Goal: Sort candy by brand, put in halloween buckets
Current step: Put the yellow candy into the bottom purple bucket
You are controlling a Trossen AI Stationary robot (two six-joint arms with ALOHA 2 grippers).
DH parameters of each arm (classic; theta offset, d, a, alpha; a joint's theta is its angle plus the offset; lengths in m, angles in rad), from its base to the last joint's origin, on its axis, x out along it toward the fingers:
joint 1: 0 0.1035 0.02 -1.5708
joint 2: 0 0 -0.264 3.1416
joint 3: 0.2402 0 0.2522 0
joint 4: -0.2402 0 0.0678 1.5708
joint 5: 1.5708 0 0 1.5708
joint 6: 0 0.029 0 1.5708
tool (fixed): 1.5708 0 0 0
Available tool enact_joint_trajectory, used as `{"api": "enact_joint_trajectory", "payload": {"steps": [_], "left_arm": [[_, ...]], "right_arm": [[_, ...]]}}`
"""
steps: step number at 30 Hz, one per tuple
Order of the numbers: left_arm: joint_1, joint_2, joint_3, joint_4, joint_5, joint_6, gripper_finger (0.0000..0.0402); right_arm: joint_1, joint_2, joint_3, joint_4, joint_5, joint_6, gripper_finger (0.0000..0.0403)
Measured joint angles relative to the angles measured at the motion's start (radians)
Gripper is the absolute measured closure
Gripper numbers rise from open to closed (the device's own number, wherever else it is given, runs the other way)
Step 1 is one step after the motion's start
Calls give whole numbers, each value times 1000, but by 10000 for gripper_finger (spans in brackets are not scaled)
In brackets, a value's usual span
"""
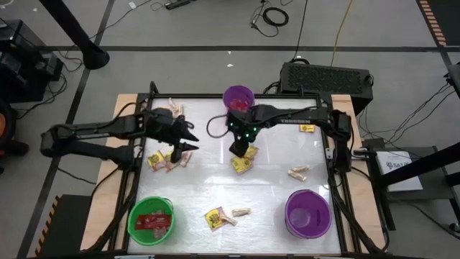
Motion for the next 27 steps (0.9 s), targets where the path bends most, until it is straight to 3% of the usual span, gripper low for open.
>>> {"api": "enact_joint_trajectory", "payload": {"steps": [5, 8, 27], "left_arm": [[50, 45, 1, 60, 129, 14, 240], [51, 59, 1, 81, 130, 55, 240], [51, 128, 1, 127, 145, -46, 240]], "right_arm": [[41, 0, -29, -6, 59, 31, 261], [44, -1, -64, 15, 117, 64, 261], [44, 0, -281, 209, 83, 150, 261]]}}
